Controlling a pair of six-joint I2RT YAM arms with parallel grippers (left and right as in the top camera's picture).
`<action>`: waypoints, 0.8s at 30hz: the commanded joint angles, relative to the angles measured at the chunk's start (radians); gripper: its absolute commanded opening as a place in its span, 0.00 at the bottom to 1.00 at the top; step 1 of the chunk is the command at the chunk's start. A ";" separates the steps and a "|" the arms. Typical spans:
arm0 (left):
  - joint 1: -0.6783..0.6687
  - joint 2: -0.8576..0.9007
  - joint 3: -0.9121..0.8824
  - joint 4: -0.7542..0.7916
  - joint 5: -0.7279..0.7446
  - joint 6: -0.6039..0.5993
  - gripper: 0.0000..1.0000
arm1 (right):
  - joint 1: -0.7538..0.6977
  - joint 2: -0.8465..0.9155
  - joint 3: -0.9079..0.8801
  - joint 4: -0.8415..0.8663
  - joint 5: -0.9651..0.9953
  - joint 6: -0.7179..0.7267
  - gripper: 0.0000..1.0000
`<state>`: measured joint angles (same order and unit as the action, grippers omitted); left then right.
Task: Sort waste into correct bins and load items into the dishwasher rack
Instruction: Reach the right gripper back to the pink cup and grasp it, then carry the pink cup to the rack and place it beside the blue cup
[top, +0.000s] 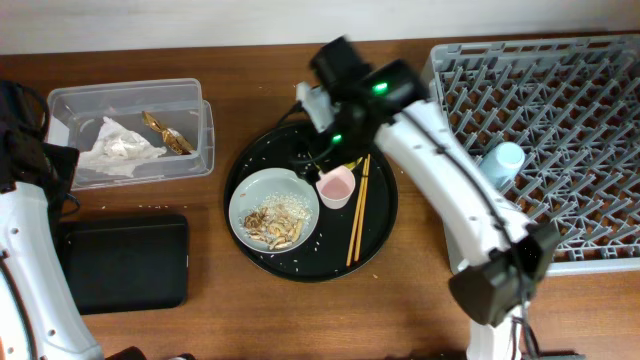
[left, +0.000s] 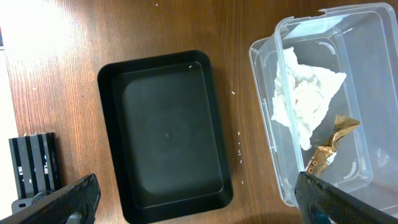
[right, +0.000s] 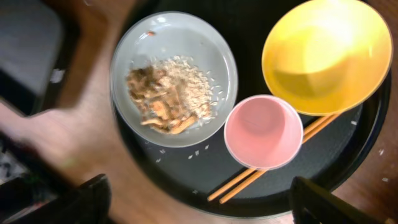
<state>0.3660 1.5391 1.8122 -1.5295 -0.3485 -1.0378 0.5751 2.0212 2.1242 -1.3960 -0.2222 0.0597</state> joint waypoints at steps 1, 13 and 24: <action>0.003 -0.007 0.003 -0.002 -0.007 -0.009 0.99 | 0.074 0.126 0.006 0.024 0.157 0.150 0.67; 0.003 -0.007 0.003 -0.002 -0.006 -0.009 0.99 | 0.093 0.274 -0.093 0.062 0.235 0.272 0.40; 0.003 -0.007 0.002 -0.002 -0.006 -0.009 0.99 | -0.041 0.170 0.509 -0.303 0.177 0.138 0.04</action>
<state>0.3664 1.5391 1.8118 -1.5291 -0.3485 -1.0378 0.6304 2.2829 2.5320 -1.6878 -0.0151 0.2531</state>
